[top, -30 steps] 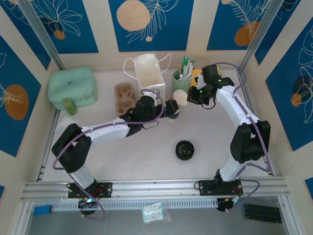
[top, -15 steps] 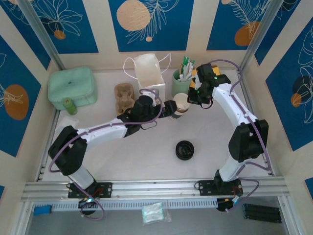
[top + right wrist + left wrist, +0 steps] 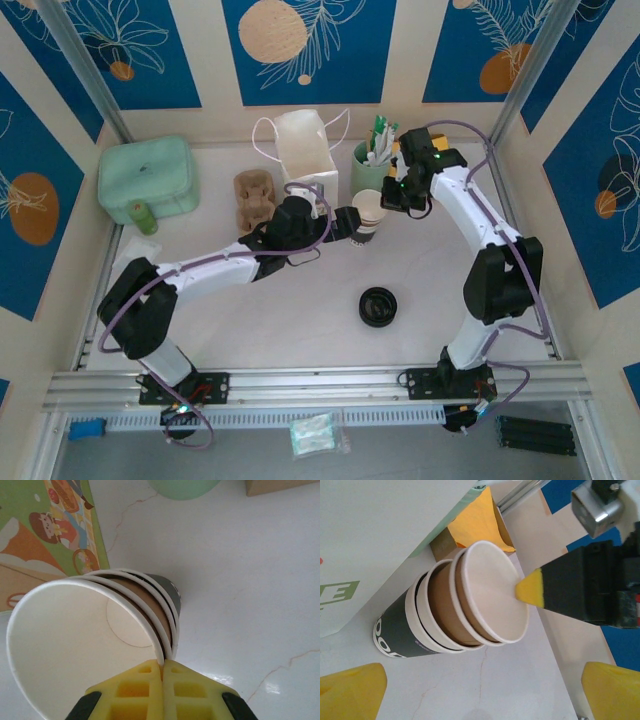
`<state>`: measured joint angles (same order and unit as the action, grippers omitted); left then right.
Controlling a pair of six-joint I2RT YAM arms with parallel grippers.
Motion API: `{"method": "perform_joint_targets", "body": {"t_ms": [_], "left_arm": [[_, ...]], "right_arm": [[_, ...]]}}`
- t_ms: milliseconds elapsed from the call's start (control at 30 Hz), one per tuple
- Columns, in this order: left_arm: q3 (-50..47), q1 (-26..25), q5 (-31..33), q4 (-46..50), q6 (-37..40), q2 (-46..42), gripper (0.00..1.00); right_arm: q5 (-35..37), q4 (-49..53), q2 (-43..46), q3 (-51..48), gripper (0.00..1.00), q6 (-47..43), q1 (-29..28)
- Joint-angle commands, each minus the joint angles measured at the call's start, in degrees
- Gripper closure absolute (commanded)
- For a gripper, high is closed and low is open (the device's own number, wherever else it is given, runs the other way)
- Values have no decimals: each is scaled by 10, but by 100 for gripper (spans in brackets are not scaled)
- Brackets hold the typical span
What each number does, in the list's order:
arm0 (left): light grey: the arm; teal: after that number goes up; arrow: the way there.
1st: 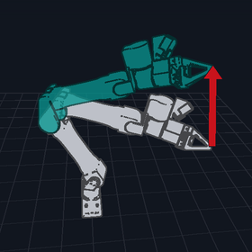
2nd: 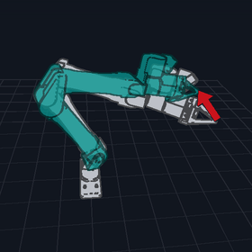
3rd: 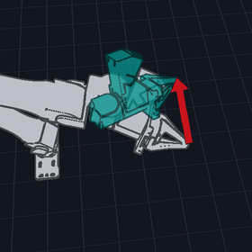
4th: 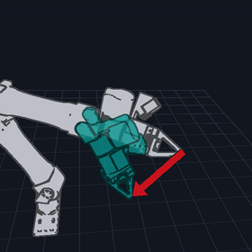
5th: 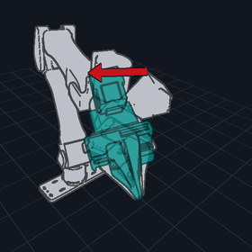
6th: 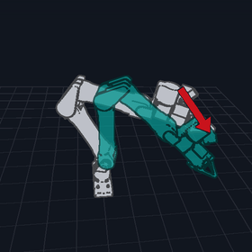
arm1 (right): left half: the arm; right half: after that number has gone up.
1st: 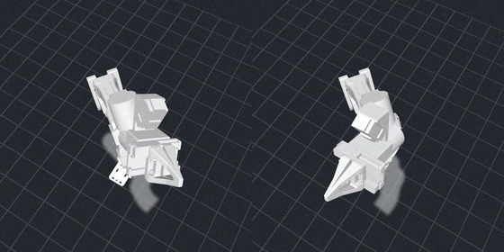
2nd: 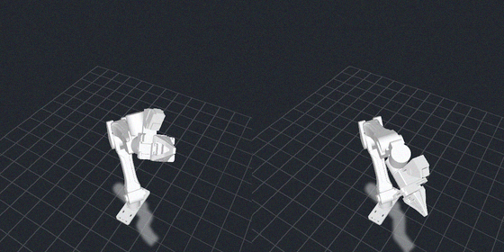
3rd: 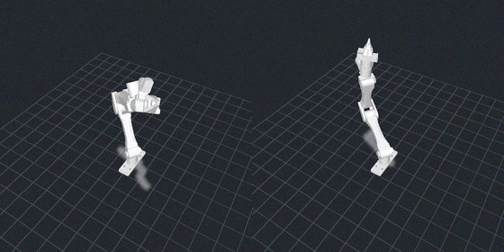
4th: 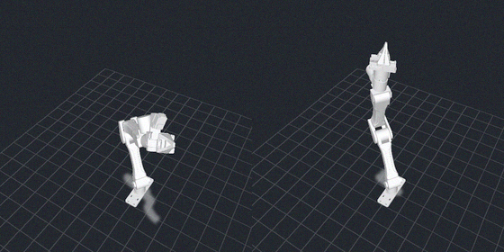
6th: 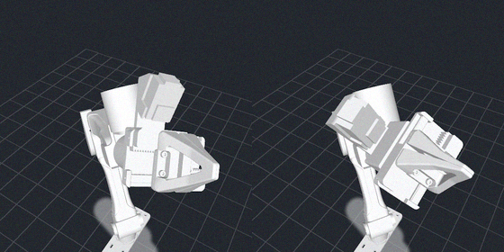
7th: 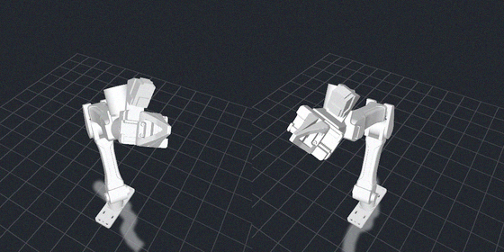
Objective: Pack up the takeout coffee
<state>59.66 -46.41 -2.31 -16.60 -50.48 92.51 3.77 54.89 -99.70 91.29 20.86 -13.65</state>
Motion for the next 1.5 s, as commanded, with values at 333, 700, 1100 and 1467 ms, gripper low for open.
{"method": "perform_joint_targets", "body": {"t_ms": [333, 700, 1100, 1467], "left_arm": [[-13, -5, -6, -2, 9, -17, 1], [-18, -3, -7, -10, 4, -15, 1], [-24, 1, -11, -4, 5, -25, 0], [-63, 16, 4, 13, 6, -73, 1]], "right_arm": [[11, 11, 4, -5, 100, 1, 10], [24, 32, 8, 6, 100, -3, 13], [58, 54, 44, 40, 62, -8, -10], [72, 89, -20, 99, 60, -67, -88]]}}
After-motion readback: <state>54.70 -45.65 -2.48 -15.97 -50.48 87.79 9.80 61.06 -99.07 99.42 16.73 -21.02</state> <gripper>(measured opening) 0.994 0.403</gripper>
